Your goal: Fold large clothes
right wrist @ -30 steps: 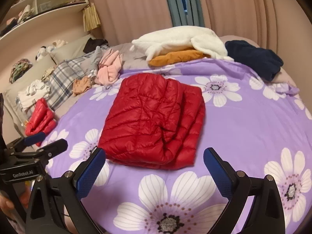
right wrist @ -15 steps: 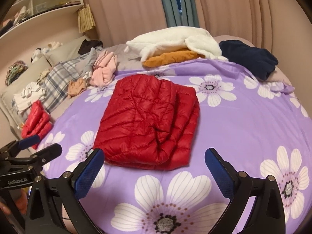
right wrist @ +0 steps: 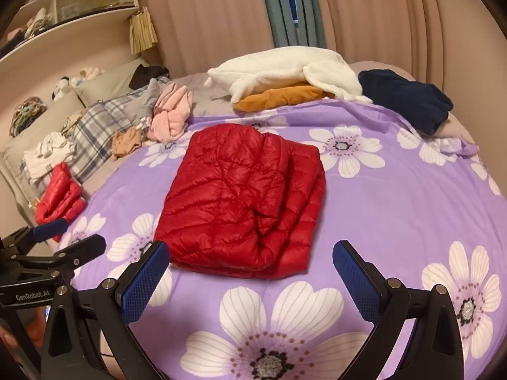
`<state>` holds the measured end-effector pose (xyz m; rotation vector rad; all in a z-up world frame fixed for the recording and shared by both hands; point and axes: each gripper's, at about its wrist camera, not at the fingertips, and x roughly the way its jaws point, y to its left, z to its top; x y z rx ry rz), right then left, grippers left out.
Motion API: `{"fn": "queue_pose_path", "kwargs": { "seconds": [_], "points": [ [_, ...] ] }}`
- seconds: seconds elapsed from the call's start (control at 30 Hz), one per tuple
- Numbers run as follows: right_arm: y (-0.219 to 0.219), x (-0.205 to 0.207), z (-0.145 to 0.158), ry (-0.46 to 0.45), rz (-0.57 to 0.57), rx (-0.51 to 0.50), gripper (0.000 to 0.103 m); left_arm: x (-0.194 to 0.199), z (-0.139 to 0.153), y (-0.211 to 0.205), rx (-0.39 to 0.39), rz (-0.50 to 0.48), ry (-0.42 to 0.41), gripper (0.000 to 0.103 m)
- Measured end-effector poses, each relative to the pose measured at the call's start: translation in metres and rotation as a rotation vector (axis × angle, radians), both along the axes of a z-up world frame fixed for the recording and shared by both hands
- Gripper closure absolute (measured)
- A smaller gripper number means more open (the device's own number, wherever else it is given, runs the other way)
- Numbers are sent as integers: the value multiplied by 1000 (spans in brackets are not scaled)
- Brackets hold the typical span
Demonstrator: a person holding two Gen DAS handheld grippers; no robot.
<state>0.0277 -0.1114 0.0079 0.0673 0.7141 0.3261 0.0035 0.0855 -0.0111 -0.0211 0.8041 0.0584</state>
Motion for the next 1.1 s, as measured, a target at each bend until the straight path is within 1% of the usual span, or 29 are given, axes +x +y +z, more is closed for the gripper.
{"fn": "queue_pose_path", "kwargs": {
  "seconds": [1.1],
  "points": [
    [4,-2,0,0,-7,-3,1,1,-1,-2,3,-5,7,0]
  ]
}}
